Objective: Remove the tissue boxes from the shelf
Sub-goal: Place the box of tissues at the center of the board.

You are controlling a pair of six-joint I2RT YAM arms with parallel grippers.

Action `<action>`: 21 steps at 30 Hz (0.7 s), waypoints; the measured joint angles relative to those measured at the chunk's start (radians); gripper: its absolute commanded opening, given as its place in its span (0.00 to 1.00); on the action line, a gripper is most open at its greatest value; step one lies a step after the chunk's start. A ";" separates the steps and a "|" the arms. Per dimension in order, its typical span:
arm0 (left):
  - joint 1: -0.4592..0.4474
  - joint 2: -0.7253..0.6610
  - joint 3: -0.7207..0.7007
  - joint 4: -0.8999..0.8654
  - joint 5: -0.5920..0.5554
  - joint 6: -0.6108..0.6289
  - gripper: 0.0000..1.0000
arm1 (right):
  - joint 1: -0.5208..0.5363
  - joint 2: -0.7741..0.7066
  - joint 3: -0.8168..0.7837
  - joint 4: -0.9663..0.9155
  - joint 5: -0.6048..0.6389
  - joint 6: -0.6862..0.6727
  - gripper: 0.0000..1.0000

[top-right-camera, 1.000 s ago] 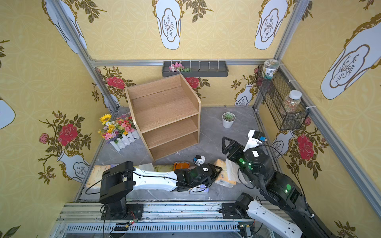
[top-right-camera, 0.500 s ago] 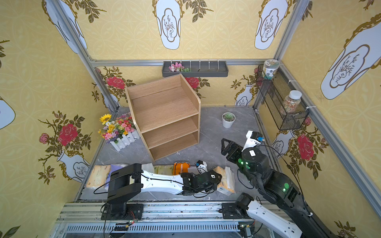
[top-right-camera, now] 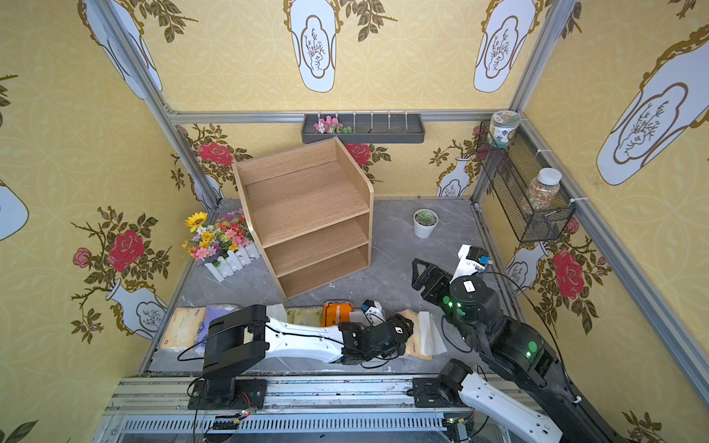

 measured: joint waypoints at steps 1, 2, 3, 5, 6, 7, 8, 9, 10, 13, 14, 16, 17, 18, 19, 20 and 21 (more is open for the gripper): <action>-0.005 -0.006 0.000 -0.013 -0.010 -0.001 0.72 | 0.000 0.000 0.000 0.000 0.000 0.000 0.88; -0.011 -0.014 0.000 -0.024 -0.023 -0.002 0.72 | 0.000 0.000 0.000 -0.001 0.001 0.000 0.88; -0.018 -0.024 0.000 -0.041 -0.040 -0.013 0.73 | 0.000 0.000 0.000 -0.001 0.002 0.000 0.88; -0.033 -0.049 0.003 -0.082 -0.082 -0.016 0.73 | 0.000 0.001 -0.003 0.000 0.003 0.000 0.88; -0.039 -0.062 0.007 -0.107 -0.108 -0.016 0.74 | 0.000 0.002 -0.006 0.002 0.002 0.000 0.88; -0.045 -0.075 0.011 -0.132 -0.131 -0.021 0.74 | 0.000 0.003 -0.010 0.002 0.002 0.000 0.88; -0.050 -0.088 0.015 -0.159 -0.155 -0.025 0.74 | 0.000 0.006 -0.014 0.003 0.002 0.000 0.88; -0.055 -0.104 0.016 -0.187 -0.184 -0.028 0.74 | 0.000 0.010 -0.019 0.003 0.002 0.000 0.88; -0.059 -0.124 0.016 -0.223 -0.211 -0.044 0.74 | 0.000 0.014 -0.022 0.003 0.000 0.000 0.88; -0.069 -0.171 0.004 -0.313 -0.281 -0.075 0.74 | 0.000 0.026 -0.033 0.007 0.000 0.000 0.88; -0.072 -0.183 0.003 -0.343 -0.300 -0.079 0.74 | 0.000 0.030 -0.036 0.007 0.000 0.001 0.88; -0.075 -0.204 0.003 -0.409 -0.342 -0.106 0.75 | 0.000 0.037 -0.045 0.016 0.000 0.000 0.88; -0.076 -0.215 0.005 -0.456 -0.367 -0.120 0.75 | 0.000 0.040 -0.051 0.026 0.002 0.000 0.88; -0.077 -0.227 0.006 -0.500 -0.391 -0.131 0.75 | 0.000 0.046 -0.058 0.031 0.005 0.000 0.89; -0.077 -0.239 0.006 -0.540 -0.415 -0.140 0.75 | 0.000 0.052 -0.065 0.033 0.010 0.000 0.88; -0.077 -0.256 0.007 -0.589 -0.443 -0.160 0.75 | 0.000 0.061 -0.077 0.037 0.023 0.000 0.88; -0.077 -0.275 0.008 -0.639 -0.473 -0.173 0.75 | 0.000 0.070 -0.089 0.041 0.036 0.000 0.88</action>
